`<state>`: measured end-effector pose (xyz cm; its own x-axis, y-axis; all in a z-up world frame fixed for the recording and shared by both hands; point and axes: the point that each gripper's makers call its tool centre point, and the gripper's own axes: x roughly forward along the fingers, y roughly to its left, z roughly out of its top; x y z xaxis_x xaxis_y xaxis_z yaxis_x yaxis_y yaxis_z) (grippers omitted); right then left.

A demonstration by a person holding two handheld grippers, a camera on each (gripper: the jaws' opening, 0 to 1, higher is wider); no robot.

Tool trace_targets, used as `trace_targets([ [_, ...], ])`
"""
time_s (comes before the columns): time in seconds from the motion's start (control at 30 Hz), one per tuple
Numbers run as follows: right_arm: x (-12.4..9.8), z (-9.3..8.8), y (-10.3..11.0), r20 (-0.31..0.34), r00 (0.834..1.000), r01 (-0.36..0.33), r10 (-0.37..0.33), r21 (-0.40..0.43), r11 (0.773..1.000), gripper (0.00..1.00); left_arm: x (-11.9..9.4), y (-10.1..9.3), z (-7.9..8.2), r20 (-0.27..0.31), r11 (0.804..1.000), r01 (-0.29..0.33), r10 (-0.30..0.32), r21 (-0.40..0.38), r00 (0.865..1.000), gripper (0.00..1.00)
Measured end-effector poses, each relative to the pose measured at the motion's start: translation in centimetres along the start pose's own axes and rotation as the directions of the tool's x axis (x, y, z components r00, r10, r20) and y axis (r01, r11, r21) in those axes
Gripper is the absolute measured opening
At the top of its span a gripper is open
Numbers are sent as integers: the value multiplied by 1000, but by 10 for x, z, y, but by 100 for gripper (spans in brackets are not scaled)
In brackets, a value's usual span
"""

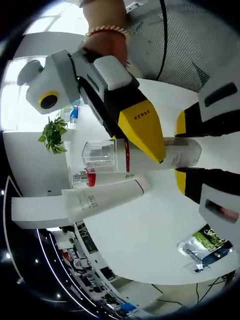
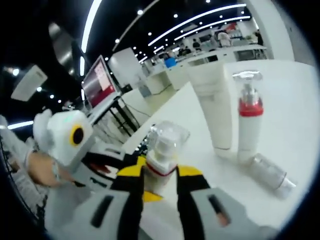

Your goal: Arrange the skincare products in the storage area until every visible bottle or jar stands upright without overlapping.

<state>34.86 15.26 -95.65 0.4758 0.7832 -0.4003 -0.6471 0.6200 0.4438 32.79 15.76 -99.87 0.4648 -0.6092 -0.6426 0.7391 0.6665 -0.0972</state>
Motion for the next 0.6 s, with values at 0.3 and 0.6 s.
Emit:
trace_targets([
  [0.3, -5, 11, 4, 47, 998, -44, 44, -10, 999, 23, -4, -5, 8, 55, 991, 75, -69, -108, 996, 22],
  [0.6, -9, 20, 5, 100, 993, -71, 66, 49, 996, 23, -8, -12, 19, 132, 960, 178, -152, -216, 980, 22],
])
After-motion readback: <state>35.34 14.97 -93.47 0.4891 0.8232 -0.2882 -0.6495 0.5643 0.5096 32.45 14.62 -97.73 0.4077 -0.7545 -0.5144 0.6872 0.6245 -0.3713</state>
